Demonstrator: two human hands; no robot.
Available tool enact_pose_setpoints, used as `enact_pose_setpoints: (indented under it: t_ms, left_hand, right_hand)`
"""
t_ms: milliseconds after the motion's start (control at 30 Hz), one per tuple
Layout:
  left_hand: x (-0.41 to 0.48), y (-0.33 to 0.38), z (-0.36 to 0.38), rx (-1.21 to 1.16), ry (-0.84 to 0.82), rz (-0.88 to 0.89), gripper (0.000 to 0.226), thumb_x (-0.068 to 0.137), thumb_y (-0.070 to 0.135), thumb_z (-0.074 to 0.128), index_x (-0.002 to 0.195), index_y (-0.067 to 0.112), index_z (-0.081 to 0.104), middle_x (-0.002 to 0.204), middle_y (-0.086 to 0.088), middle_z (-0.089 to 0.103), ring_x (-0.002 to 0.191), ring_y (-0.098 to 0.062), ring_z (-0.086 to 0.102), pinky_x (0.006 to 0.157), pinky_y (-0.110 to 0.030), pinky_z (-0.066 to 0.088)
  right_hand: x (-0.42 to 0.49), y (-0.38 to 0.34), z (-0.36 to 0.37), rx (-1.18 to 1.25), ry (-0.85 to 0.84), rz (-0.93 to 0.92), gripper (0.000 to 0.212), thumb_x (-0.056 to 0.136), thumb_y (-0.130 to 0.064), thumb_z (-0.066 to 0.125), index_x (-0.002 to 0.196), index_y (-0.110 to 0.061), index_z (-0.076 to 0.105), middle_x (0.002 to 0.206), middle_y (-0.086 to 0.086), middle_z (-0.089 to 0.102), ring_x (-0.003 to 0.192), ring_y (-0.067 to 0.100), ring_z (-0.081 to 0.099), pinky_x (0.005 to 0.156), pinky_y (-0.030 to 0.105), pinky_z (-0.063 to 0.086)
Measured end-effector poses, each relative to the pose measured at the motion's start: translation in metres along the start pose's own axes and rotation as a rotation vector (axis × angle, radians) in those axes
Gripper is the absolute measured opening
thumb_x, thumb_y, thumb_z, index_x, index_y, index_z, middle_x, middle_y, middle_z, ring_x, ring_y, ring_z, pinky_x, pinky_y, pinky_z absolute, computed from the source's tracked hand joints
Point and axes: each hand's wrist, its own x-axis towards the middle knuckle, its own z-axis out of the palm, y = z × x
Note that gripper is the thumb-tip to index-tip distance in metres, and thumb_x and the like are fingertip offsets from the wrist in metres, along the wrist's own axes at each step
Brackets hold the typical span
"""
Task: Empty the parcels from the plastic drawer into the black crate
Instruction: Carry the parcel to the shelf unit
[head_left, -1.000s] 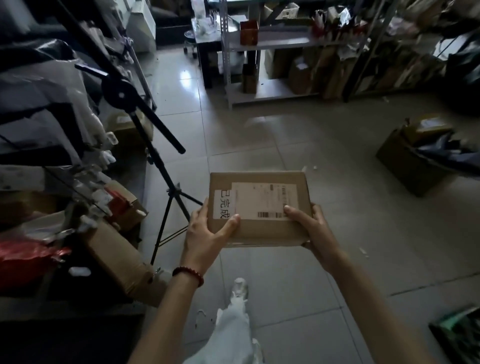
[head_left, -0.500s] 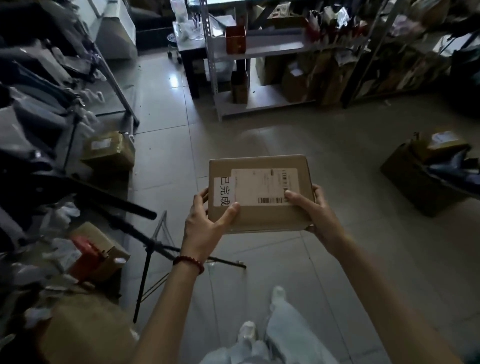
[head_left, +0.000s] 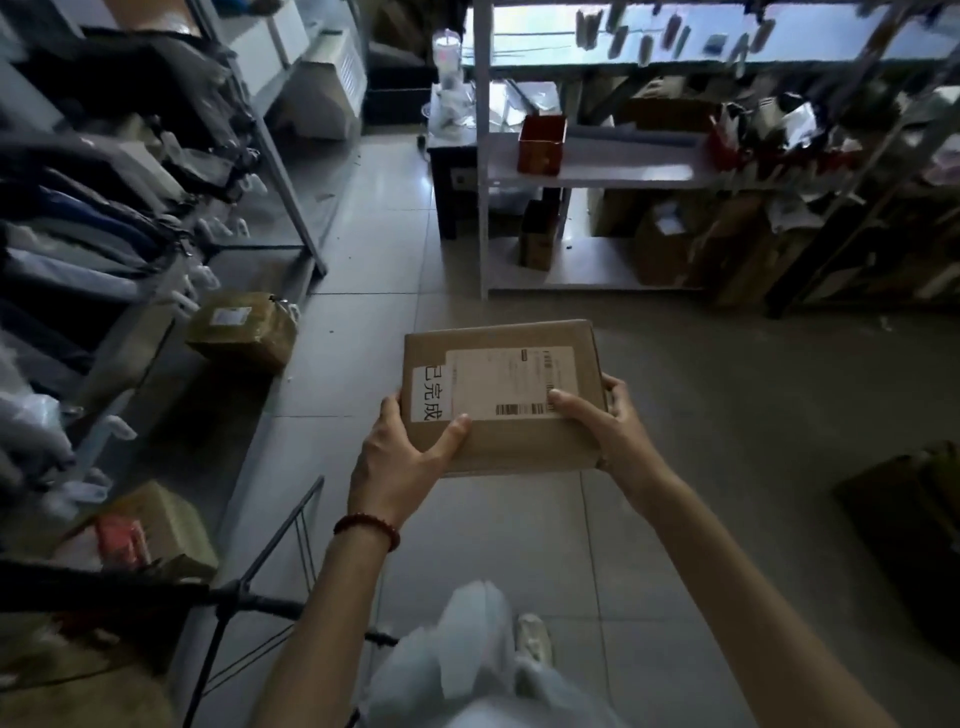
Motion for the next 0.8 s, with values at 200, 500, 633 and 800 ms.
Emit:
enact_pose_setpoints:
  t_ms: [200,500,633,800]
  left_hand:
    - [0.080,0.024,0.008,-0.009,0.077,-0.039,0.088,0.069,0.065,0.065,0.141,0.023,0.036,0.130,0.001,0.055,0.117,-0.017,0.053,0.096,-0.042,0.051]
    - [0.251,0.026,-0.013,-0.191,0.172,-0.099,0.060,0.075,0.047,0.073,0.126,0.037,0.043,0.107,0.022,0.057,0.099,0.002,0.057,0.074,-0.014,0.050]
    - [0.338,0.044,-0.044,-0.232,0.196,-0.051,0.064,0.071,0.052,0.072,0.127,0.039,0.044,0.107,0.026,0.057,0.099,0.007,0.055,0.075,-0.017,0.051]
    - [0.440,0.056,-0.049,-0.309,0.278,-0.050,0.058,0.076,0.043,0.073,0.126,0.037,0.044,0.118,0.014,0.058,0.107,-0.005,0.057,0.087,-0.030,0.053]
  right_hand:
    - [0.099,-0.034,-0.001,-0.016,-0.082,0.010,0.081,0.070,-0.045,0.077,0.137,-0.033,0.034,0.117,-0.004,0.061,0.100,0.014,0.066,0.084,0.036,0.056]
    - [0.282,-0.085,0.053,-0.038,-0.189,0.090,0.089,0.057,-0.058,0.078,0.133,-0.037,0.037,0.112,-0.005,0.066,0.089,0.011,0.070,0.061,0.027,0.055]
    - [0.358,-0.123,0.082,-0.040,-0.212,0.050,0.087,0.062,-0.057,0.076,0.135,-0.036,0.035,0.118,-0.003,0.064,0.097,0.015,0.067,0.067,0.032,0.056]
    - [0.445,-0.170,0.105,-0.094,-0.251,-0.041,0.086,0.064,-0.056,0.076,0.136,-0.036,0.034,0.119,-0.004,0.063,0.099,0.012,0.068,0.082,0.035,0.058]
